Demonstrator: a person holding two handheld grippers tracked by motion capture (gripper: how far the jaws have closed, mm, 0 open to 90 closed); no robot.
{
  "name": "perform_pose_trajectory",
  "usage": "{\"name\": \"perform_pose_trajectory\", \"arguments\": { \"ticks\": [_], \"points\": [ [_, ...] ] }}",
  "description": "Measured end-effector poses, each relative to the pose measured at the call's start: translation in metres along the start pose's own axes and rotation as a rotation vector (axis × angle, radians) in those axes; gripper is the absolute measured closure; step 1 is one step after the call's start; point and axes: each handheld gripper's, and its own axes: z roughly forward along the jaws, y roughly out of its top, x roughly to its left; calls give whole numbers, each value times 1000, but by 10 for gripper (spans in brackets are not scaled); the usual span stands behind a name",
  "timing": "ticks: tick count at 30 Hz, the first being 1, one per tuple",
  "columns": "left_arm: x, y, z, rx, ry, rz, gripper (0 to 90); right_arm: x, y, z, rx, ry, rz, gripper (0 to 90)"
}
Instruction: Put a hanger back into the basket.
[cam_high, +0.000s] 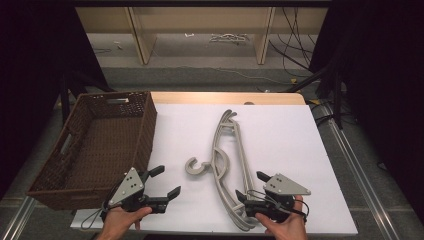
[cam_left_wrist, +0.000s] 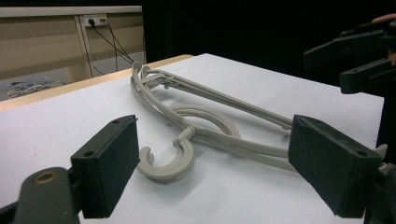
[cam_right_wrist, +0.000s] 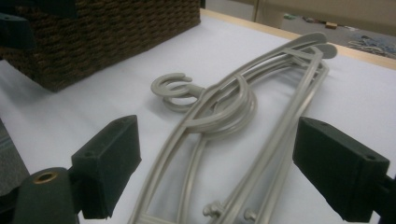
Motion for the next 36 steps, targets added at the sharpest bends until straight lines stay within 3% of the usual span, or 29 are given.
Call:
{"name": "perform_pose_trajectory", "arguments": {
  "ticks": [3,14,23,29,36],
  "points": [
    [0,0,1,-11,-8,2,165,6,8,8,49,-13,-34,160],
    [1,0,0,-12,-6,0,166,20,17,47,213,34,-123,221],
    [2,0,0,2,1,5,167,24,15,77,356,66,-109,336],
    [1,-1,1,7,2,-14,166,23,13,92,393,110,-115,401],
    [1,-1,0,9,3,-15,166,21,11,102,441,110,-96,474]
  ]
}}
